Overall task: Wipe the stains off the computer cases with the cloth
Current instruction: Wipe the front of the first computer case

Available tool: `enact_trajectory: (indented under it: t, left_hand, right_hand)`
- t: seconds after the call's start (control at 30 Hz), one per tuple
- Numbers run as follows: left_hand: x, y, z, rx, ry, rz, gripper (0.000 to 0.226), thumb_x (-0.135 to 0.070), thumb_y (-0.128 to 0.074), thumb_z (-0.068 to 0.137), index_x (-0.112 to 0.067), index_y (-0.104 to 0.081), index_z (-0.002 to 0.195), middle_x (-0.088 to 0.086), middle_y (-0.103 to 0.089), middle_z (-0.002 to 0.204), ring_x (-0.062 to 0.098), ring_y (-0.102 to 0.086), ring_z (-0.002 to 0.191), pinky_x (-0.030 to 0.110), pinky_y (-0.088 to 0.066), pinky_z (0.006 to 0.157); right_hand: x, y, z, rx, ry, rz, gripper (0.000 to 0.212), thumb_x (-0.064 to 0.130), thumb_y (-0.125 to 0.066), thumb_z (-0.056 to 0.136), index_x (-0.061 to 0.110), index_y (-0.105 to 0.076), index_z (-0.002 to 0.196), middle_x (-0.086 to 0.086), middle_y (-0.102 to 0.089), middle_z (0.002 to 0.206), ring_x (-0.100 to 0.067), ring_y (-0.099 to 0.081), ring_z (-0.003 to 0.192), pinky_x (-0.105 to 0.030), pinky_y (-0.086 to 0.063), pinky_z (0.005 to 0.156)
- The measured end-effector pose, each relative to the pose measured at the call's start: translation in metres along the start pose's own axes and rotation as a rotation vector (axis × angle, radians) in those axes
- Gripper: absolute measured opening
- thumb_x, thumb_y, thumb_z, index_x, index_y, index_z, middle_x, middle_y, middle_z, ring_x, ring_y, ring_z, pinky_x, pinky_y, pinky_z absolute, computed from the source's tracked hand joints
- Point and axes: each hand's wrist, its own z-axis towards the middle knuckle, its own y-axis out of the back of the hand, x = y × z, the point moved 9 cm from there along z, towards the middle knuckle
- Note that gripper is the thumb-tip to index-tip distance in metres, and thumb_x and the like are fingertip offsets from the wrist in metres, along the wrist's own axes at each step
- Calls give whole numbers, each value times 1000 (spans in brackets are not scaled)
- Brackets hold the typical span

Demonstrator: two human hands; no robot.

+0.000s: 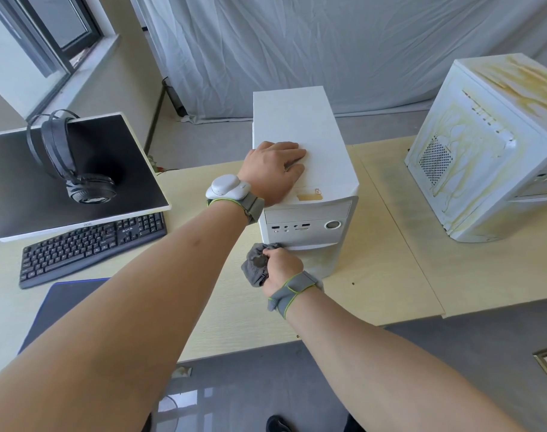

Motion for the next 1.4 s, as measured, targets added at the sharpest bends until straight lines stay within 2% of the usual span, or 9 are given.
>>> enact_trajectory:
  t: [0.07,0.13,0.27,0.43,0.6,0.7,1.07,1.2,1.4]
  left_hand:
    - [0,-1,-1,7,-1,3,38,-37,-51,100,-34,-63,136,-14,-53,147,25,-45,130,36,-32,108]
    - [0,-2,-2,7,-3,4,39,-38,-50,100,-34,-62,137,-13,-53,148,25,-44,131,37,-32,109]
    - [-2,-1,-2,11,-8,11,39,-38,-50,101,-34,-61,138,-12,-52,149,24,-43,133,37,-31,111]
    - [-4,1,-3,-8,-15,1,37,-36,-51,100,-32,-64,134,-14,-56,143,26,-45,129,36,-32,108]
    - [-3,0,-1,-15,-2,-1,37,-36,-52,99,-33,-64,134,-15,-56,144,24,-46,129,35,-32,106]
    - [-1,0,-1,-13,4,-7,38,-37,-51,99,-34,-63,135,-14,-54,145,24,-45,131,36,-32,108]
    - [-1,-1,-1,7,-7,-8,39,-39,-50,100,-34,-62,137,-14,-52,148,23,-43,133,38,-32,111]
    - [-4,-1,-1,2,-19,-6,37,-36,-50,100,-33,-63,135,-13,-54,147,26,-45,130,38,-34,109]
    - [-3,-1,-2,-11,-20,-2,36,-36,-51,100,-33,-64,133,-13,-56,144,27,-46,128,37,-34,107]
  right_hand:
    - [9,1,0,1,52,-46,41,6,-69,82,-3,-64,121,-13,-70,116,-32,-69,105,-45,-56,94]
    - [24,4,-3,-34,123,-41,22,3,-73,84,-4,-70,105,-11,-71,91,-28,-70,82,-44,-59,84]
    - [43,-5,-16,80,153,46,25,3,-74,78,-4,-72,102,-22,-74,102,-38,-74,87,-57,-60,79]
    - [70,16,-44,168,190,145,9,-4,-58,93,-6,-66,95,-17,-73,77,-29,-71,56,-37,-60,55]
    - [77,64,-8,-28,208,94,14,8,-66,77,0,-64,89,-20,-73,97,-36,-70,82,-55,-58,84]
    - [87,71,4,-82,256,30,12,12,-67,77,5,-65,87,-14,-70,93,-28,-66,79,-43,-58,75]
    - [122,57,-32,-34,546,72,17,9,-76,68,8,-66,82,-15,-67,79,-30,-65,71,-65,-58,74]
    - [123,77,-33,-125,479,58,18,4,-72,83,0,-70,101,-18,-73,94,-28,-71,69,-44,-63,65]
    - [167,83,-53,-89,623,97,24,9,-71,78,-3,-69,98,-16,-70,84,-31,-69,74,-55,-60,72]
